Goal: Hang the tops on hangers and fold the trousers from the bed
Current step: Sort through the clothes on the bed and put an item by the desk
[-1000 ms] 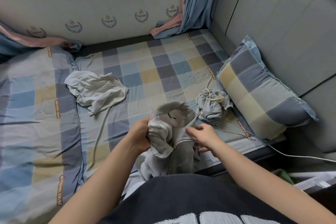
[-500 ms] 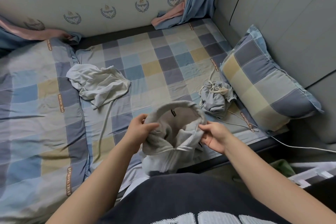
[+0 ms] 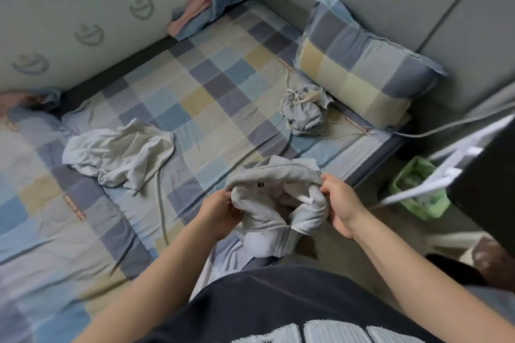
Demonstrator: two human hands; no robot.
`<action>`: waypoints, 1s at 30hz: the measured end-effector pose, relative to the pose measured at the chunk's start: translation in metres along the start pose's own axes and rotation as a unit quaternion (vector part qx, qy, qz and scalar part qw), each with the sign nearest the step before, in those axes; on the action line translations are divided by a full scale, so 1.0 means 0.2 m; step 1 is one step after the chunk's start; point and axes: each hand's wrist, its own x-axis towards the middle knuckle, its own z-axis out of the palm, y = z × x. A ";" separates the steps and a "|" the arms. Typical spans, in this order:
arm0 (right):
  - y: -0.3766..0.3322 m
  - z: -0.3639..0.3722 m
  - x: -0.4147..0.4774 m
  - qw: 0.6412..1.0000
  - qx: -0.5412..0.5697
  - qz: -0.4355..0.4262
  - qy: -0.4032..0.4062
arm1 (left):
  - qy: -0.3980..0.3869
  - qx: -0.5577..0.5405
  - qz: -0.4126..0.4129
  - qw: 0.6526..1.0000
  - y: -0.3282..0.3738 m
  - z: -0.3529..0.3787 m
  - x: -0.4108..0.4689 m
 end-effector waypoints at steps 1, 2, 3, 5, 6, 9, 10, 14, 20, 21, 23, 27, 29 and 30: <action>0.04 0.03 -0.05 1.000 0.014 -0.017 0.006 | -0.023 0.017 0.001 1.000 -0.01 -0.01 -0.01; 0.08 0.06 -0.11 0.999 0.016 -0.038 0.018 | -0.039 0.050 0.002 0.998 -0.02 -0.03 -0.01; 0.13 0.09 -0.17 0.997 0.004 -0.063 0.035 | -0.055 0.087 0.003 0.995 -0.03 -0.05 -0.02; 0.26 0.14 -0.31 0.990 -0.033 -0.105 0.093 | -0.095 0.167 0.000 0.981 -0.06 -0.09 -0.05; 0.32 0.17 -0.40 0.984 -0.034 -0.120 0.130 | -0.107 0.212 0.005 0.971 -0.09 -0.11 -0.07; 0.51 0.22 -0.67 0.965 0.030 -0.139 0.221 | -0.136 0.357 0.031 0.924 -0.21 -0.19 -0.18; 0.56 0.22 -0.76 0.960 0.054 -0.139 0.238 | -0.147 0.409 0.031 0.900 -0.26 -0.20 -0.23; 0.70 0.19 -1.07 0.921 0.159 -0.119 0.334 | -0.176 0.622 0.086 0.758 -0.47 -0.21 -0.36; 1.06 0.06 -1.52 0.843 0.232 -0.078 0.479 | -0.239 0.556 0.025 0.796 -0.80 -0.05 -0.53; 1.13 0.03 -1.60 0.829 0.238 -0.070 0.501 | -0.243 0.538 0.003 0.807 -0.89 -0.01 -0.59; 1.29 -0.04 -1.77 0.798 0.254 -0.062 0.543 | -0.251 0.518 -0.043 0.817 -1.10 0.07 -0.72; 1.58 -0.20 -2.17 0.733 0.312 -0.076 0.600 | -0.295 0.572 -0.084 0.760 -1.55 0.15 -1.07; 1.72 -0.30 -2.39 0.714 0.324 -0.073 0.617 | -0.339 0.598 -0.058 0.724 -1.78 0.19 -1.27; 1.79 -0.35 -2.50 0.705 0.325 -0.071 0.626 | -0.363 0.612 -0.039 0.702 -1.88 0.22 -1.37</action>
